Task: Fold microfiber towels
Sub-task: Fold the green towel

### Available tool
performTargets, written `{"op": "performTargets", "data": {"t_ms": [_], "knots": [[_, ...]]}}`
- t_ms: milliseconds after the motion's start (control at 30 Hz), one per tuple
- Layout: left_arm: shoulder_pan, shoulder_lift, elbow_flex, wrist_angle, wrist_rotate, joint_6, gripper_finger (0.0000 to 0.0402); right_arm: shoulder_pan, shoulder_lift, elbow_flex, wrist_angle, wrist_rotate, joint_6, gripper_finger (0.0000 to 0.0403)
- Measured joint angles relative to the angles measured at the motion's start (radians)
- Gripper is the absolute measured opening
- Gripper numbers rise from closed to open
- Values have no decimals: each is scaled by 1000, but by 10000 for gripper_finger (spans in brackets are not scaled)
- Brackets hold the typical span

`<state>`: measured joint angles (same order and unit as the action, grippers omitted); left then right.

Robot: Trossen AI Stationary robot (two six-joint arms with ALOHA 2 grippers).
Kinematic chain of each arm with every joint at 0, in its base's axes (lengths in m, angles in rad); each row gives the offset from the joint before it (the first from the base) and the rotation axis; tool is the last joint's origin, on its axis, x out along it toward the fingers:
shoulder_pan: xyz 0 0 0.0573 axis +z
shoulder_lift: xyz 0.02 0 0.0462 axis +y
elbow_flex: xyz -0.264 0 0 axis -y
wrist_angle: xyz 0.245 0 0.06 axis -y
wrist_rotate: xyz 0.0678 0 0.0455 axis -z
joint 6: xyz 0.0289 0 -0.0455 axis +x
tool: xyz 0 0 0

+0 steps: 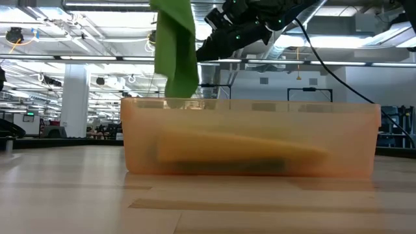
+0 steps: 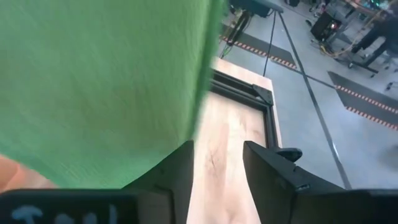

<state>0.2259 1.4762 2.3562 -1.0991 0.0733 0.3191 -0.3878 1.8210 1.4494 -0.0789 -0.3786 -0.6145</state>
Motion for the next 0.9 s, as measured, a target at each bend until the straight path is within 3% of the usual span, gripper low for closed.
{"op": "performTargets", "data": {"t_ms": [233, 433, 900], "knots": [[0, -18, 0, -22, -8, -25, 0, 8, 0, 0, 10, -12, -65, 128], [1, -18, 0, -116, -1, -53, 0, 14, 0, 0, 12, -13, -67, 123], [5, -18, 0, -153, 106, -100, 0, 76, 0, 0, 66, -15, -67, 199]]}}
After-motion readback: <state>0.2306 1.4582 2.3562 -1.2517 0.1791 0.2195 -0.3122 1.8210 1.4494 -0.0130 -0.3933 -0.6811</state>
